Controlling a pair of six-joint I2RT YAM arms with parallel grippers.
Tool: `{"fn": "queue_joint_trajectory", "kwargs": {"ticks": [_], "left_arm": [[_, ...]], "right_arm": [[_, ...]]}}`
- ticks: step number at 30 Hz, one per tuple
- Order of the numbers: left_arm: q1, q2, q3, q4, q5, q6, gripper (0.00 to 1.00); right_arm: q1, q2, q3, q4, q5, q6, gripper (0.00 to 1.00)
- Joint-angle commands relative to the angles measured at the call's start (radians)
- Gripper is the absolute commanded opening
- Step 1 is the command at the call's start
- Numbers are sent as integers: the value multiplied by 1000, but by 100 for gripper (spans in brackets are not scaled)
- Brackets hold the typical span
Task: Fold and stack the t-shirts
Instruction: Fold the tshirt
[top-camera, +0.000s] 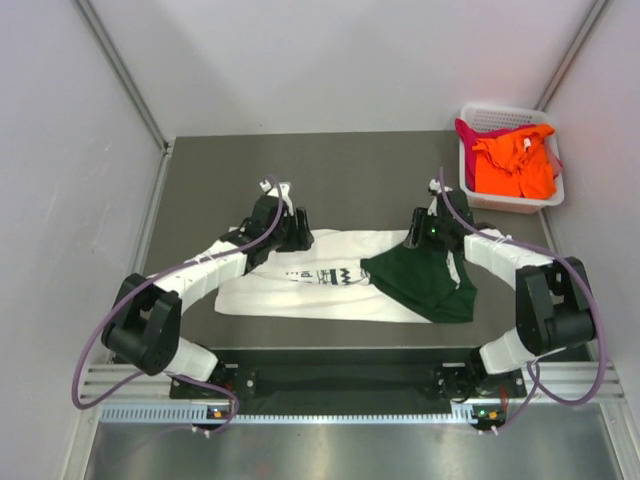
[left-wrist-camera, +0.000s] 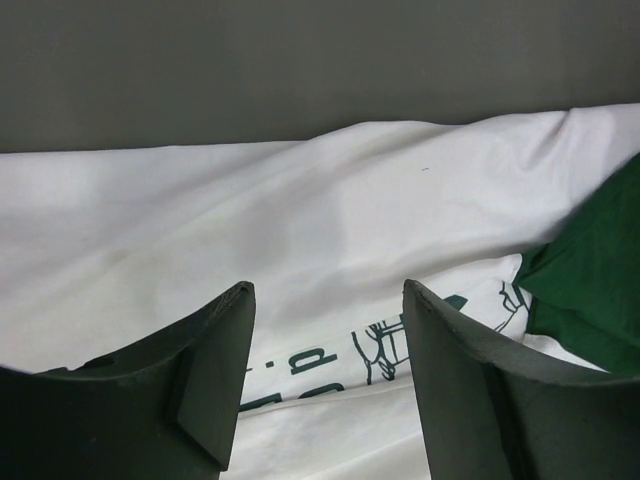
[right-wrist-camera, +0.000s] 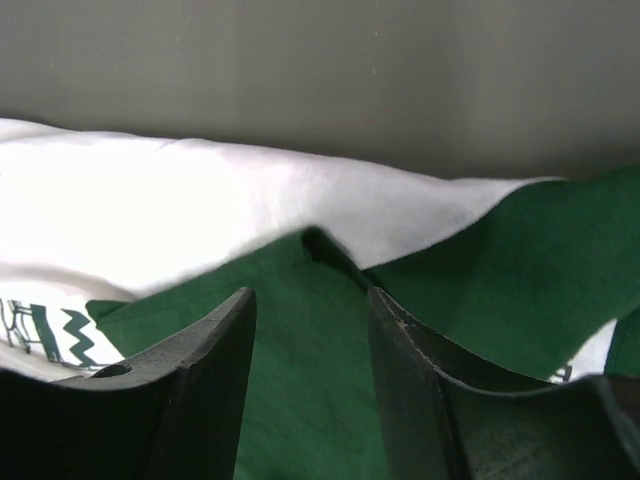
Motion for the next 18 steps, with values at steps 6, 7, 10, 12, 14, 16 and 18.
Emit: {"fn": "queue_joint_trajectory", "kwargs": {"ticks": [6,7,10,12,14,16,18], "left_arm": [[0,-73,-76,205,-19,76,65],[0,-76,-96,221,-20,76,65],[0,-72,-133,298,-11,74,65],[0,-64,-119,286,-6,68,64],[2,-69,-127,300,-8,68,64],[0,-73,-139,311,-14,68,64],[0,-86,-144,311,-20,68,64]], "right_arm": [[55,52,79,40,67,-35,47],[62,59,85,37,76,-38,47],[82,99,122,26,115,-46,46],[95,128,145,26,144,-49,44],[103,151,162,18,179,-49,42],[111,162,182,4,216,-55,41],[114,171,190,-2,227,-58,38]]}}
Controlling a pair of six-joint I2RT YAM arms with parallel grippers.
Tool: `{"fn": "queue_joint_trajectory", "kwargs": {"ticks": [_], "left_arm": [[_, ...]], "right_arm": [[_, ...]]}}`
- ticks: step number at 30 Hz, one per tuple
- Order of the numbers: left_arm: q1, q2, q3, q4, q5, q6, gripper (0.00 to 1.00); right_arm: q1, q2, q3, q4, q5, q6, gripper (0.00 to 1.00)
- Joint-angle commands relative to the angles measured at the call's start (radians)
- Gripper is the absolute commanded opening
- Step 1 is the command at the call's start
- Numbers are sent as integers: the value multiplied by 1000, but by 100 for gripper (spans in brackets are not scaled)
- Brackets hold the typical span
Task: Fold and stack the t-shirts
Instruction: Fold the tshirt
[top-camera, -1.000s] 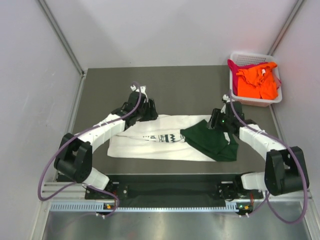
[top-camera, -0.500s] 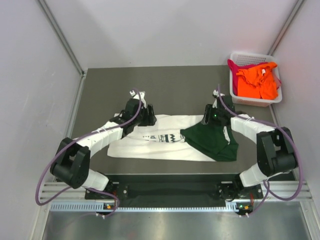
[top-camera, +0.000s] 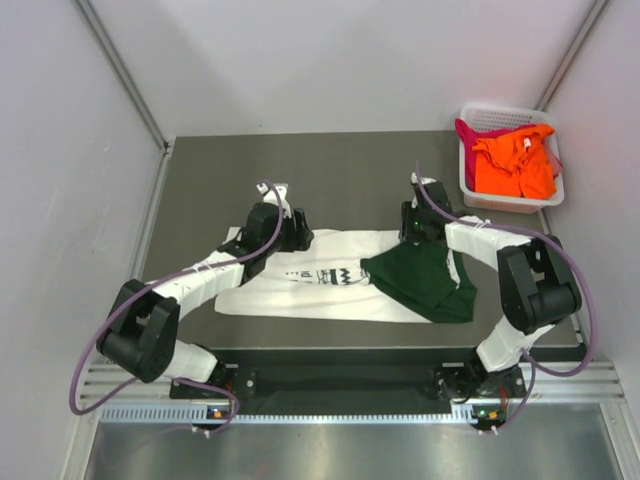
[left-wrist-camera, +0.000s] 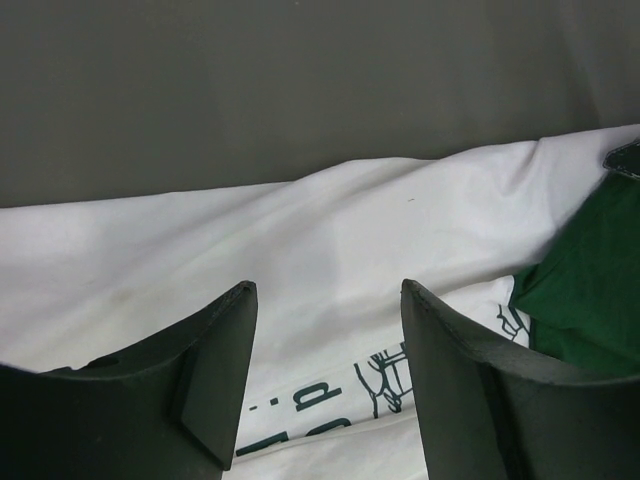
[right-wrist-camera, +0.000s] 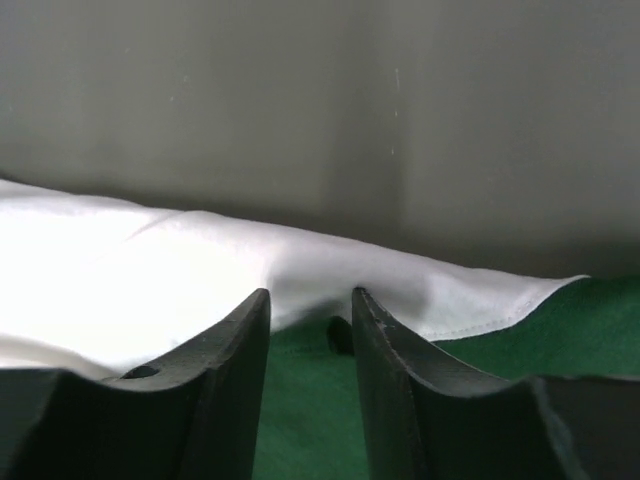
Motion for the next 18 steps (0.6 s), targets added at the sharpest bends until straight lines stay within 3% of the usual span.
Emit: {"fn": "queue_joint_trajectory", "kwargs": {"ticks": [1,4,5,6,18], "left_arm": [[0,-41,-23,86,-18,16,64],[2,-54,-23,84,-21,19,64],[0,-58,-24,89,-24,19,64],[0,-56,-26,89,-26,21,64],[0,-62,-15,71,-18,18,63]], "right_arm": [[20,14,53,2,69,-19,37],[23,22,51,-4,63,-20,18],[28,16,48,-8,62,-20,2],[29,6,44,-18,65,-20,0],[127,-300,-116,-88,42,67,1]]}}
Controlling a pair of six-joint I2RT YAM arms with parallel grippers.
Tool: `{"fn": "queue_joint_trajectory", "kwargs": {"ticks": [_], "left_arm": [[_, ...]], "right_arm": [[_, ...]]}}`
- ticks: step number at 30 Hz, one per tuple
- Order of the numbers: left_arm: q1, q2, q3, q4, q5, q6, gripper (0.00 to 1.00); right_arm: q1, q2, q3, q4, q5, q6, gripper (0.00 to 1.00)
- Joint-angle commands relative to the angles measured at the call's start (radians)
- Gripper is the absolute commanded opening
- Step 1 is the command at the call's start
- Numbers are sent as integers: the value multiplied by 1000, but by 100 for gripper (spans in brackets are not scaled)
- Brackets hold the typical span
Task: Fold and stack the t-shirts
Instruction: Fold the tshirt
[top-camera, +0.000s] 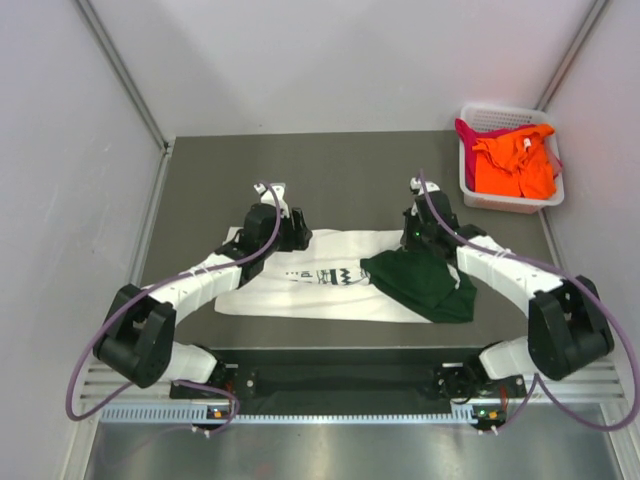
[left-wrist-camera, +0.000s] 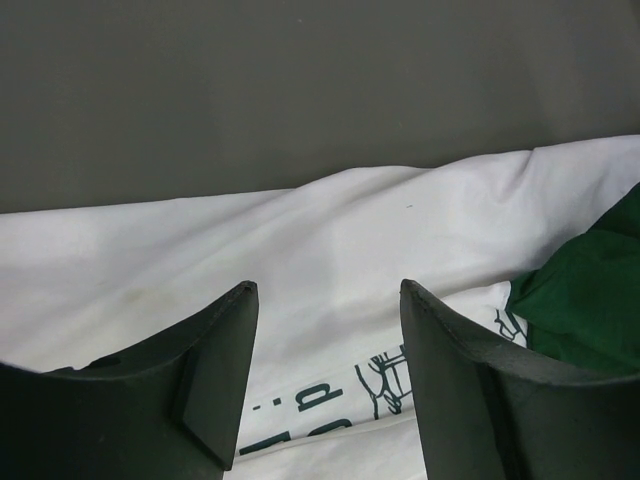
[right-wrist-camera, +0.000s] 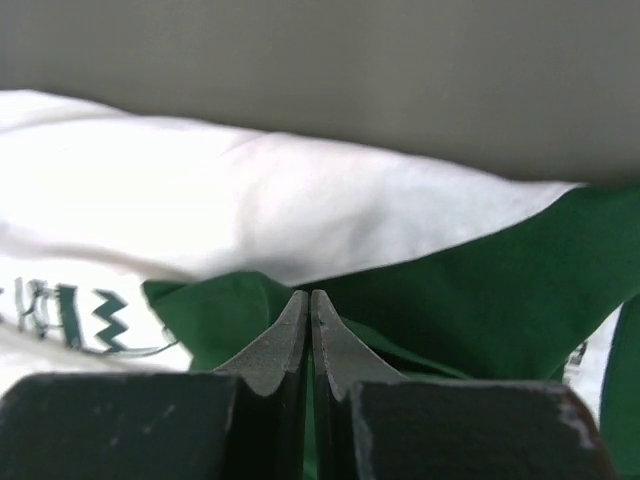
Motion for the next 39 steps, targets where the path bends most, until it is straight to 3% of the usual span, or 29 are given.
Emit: {"fn": "queue_joint_trajectory", "kwargs": {"ticks": [1,7,11,14,15,18,20,23,26,33,39], "left_arm": [[0,-30,10,46,4,11,63],[0,-63,-13,49,1,10,63],[0,-62,-11,41,18,2,63],[-1,-31,4,29,30,-5,63],[-3,-22,10,24,65,-7,63],[-12,18,36,17,117,-12,64],[-30,42,59,1,117,-12,64],[-72,62,88,-17,94,-12,64],[-132,90,125,-48,94,-50,64],[-302,208,226,-105,94,-299,63],[-336,233,225,-108,53,-378,61]], "right_arm": [[48,-80,-45,-15,-14,56,1],[190,-164,-117,-21,-2,174,1],[328,-252,-157,-82,105,284,6],[430,-333,-223,-64,113,388,24],[460,-353,-237,-38,104,422,42],[464,-430,-232,-92,118,433,63],[462,-492,-205,-154,225,424,64],[424,-546,-168,-258,329,412,76],[332,-551,-163,-320,330,401,74],[163,-577,-243,-438,362,606,52],[91,-623,-280,-487,394,709,55]]}}
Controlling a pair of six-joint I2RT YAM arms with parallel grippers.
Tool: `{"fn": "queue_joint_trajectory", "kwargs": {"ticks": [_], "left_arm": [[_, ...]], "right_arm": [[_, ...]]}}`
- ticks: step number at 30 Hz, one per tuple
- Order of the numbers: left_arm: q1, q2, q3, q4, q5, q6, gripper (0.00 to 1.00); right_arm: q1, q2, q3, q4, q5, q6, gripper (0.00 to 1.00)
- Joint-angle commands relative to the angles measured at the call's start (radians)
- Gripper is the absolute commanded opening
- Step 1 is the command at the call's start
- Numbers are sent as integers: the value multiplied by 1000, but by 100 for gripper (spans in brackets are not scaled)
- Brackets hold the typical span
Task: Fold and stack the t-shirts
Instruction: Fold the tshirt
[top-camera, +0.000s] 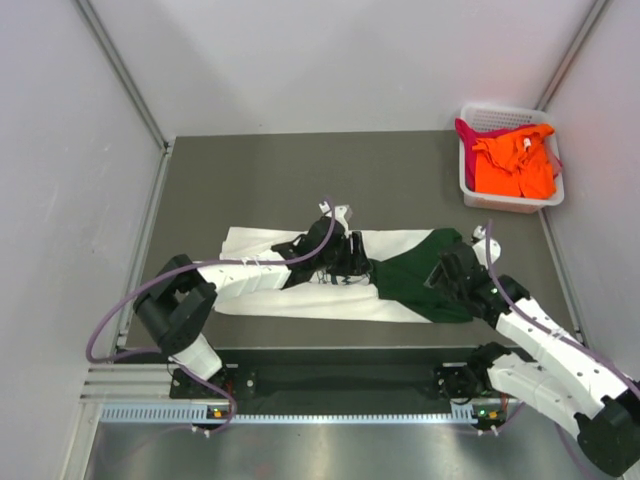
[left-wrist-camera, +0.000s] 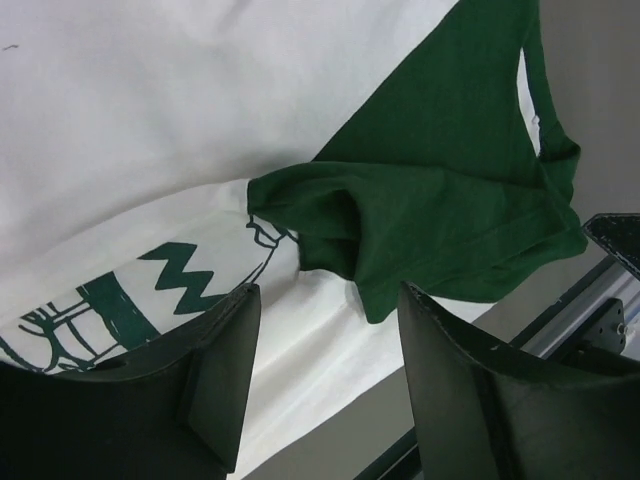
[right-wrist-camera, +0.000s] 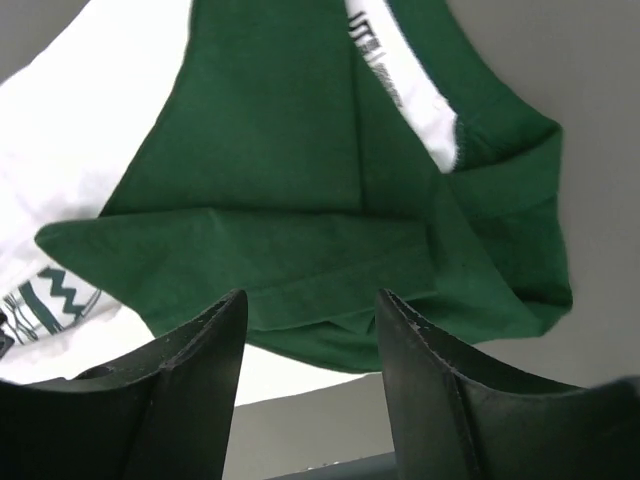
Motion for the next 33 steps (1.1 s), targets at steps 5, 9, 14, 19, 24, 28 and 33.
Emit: {"fn": "queue_joint_trajectory", "kwargs": {"ticks": [5,9,14,19,24,28,33], "left_arm": [[-1,-115,-49,3,-79,-96,65],[-12,-145,-106,26,-65,-140,64],[-43,-132,-137,75,-66,-185,63],[-58,-106,-134,91,-85,-211,62],[-69,-76,-117,100,-88,-232,60],[-79,-42,-91,99,-85,-240,59],[-87,7,-43,85,-75,-246,56]], "right_arm": [[-51,-72,-24,-74,82,138,55],[-54,-108,-47,-77,80,159,53],[-54,-125,-81,-88,77,175,51],[-54,-125,-101,-88,83,192,49],[-56,-127,-116,-77,86,196,45],[-56,-121,-119,-68,80,198,35],[-57,-109,-124,-57,74,198,35]]}}
